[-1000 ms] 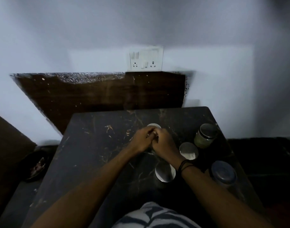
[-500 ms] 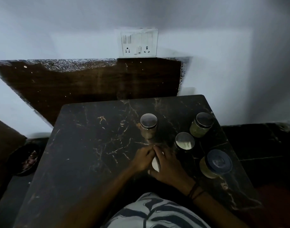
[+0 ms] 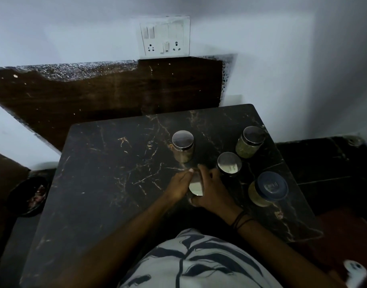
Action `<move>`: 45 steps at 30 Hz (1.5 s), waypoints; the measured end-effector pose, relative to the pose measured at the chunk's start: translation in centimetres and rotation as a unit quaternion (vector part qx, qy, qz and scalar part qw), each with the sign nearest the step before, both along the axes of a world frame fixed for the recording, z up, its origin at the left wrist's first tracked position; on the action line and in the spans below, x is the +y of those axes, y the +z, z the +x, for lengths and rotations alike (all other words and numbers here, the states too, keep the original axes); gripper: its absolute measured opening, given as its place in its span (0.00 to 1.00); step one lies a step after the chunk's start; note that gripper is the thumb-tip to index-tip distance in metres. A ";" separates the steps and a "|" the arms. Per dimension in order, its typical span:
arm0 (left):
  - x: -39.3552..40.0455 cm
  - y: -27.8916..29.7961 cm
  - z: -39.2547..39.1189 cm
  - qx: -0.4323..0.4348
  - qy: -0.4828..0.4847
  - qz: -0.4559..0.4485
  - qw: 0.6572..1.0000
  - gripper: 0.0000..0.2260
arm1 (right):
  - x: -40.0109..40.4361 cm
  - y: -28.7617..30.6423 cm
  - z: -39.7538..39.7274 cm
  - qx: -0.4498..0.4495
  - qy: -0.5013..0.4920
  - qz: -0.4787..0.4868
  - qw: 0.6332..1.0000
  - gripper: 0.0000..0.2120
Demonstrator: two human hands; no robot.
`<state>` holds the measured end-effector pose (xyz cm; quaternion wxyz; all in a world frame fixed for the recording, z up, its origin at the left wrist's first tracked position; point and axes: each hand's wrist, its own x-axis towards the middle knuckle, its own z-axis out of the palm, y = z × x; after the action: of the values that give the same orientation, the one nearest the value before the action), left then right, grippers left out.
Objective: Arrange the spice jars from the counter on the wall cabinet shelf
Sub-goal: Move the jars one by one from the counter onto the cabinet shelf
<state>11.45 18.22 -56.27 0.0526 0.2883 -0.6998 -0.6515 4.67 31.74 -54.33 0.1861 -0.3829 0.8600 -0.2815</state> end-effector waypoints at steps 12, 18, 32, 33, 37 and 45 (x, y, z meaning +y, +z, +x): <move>-2.9 7.4 -0.2 0.107 0.091 0.106 0.984 0.13 | -2.0 5.7 -4.5 -0.379 -0.044 -0.349 0.856 0.35; -3.0 10.6 -0.4 0.121 0.062 0.124 0.983 0.21 | -4.7 7.2 -5.0 -0.444 -0.093 -0.404 0.794 0.21; -5.7 16.2 -1.4 0.182 0.164 0.090 0.965 0.26 | -8.8 12.6 -5.6 -0.457 -0.045 -0.413 0.786 0.19; -5.9 16.8 -1.6 0.189 0.162 0.086 0.965 0.26 | -9.0 13.1 -5.7 -0.457 -0.033 -0.419 0.784 0.18; -6.6 18.3 -2.1 0.201 0.174 0.060 0.962 0.23 | -9.5 14.7 -6.2 -0.456 0.002 -0.424 0.782 0.22; -8.4 24.0 -3.5 0.247 0.163 0.046 0.954 0.22 | -11.2 21.1 -7.1 -0.418 0.018 -0.451 0.788 0.26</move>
<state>7.91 9.83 -32.31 0.3160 0.2301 -0.5776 -0.7167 -2.47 20.55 -33.23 0.3383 -0.2838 0.4660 -0.7667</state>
